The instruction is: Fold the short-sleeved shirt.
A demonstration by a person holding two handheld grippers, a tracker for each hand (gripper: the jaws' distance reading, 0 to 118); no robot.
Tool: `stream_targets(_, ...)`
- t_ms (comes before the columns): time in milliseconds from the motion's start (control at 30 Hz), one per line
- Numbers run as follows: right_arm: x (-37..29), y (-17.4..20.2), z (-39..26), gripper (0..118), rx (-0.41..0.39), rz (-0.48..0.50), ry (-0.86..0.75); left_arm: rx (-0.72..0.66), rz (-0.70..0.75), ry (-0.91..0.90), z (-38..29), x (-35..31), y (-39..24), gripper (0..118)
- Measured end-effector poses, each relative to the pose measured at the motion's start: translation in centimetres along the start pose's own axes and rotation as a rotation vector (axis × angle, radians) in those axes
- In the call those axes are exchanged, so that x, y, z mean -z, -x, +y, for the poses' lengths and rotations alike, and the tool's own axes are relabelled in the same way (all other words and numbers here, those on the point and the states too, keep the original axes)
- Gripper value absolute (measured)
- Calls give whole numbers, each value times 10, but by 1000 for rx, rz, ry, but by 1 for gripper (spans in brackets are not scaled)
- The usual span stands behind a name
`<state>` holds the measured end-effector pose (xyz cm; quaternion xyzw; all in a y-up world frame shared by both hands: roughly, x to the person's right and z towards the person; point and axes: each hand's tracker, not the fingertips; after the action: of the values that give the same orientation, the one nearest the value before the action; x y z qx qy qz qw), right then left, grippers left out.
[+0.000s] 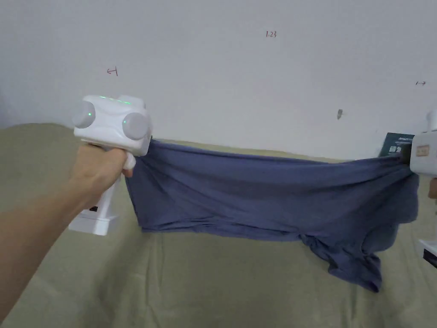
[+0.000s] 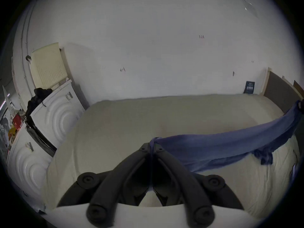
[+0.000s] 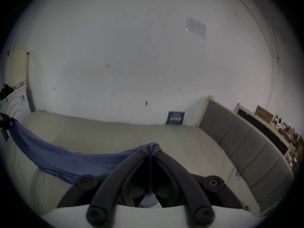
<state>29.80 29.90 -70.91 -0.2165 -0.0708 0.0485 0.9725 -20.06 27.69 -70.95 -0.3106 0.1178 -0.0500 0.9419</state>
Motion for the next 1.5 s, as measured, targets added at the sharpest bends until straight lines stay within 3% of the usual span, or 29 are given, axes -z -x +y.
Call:
stream_targets(300,-88,-33,-94,3,71,54,59,2,-43,43,-99,-64,14,2)
stream_targets(567,-194,-44,-204,3,-20,75,176,-35,-127,95,-208,-150,38,2)
stream_targets(667,-220,-52,-241,3,10,107,209,-17,-113,96,-248,-180,43,2)
stream_targets(800,-262,-57,-280,3,-32,134,245,-7,-136,122,-291,-204,59,2)
stream_targets(1067,-339,-71,-339,3,-18,181,284,-32,-181,182,-364,-253,87,2)
stream_targets(1267,-361,-73,-370,3,-67,182,324,-53,-205,237,-403,-271,95,2)
stream_targets(1500,-347,-74,-382,3,-13,170,373,-66,-210,268,-419,-265,92,2)
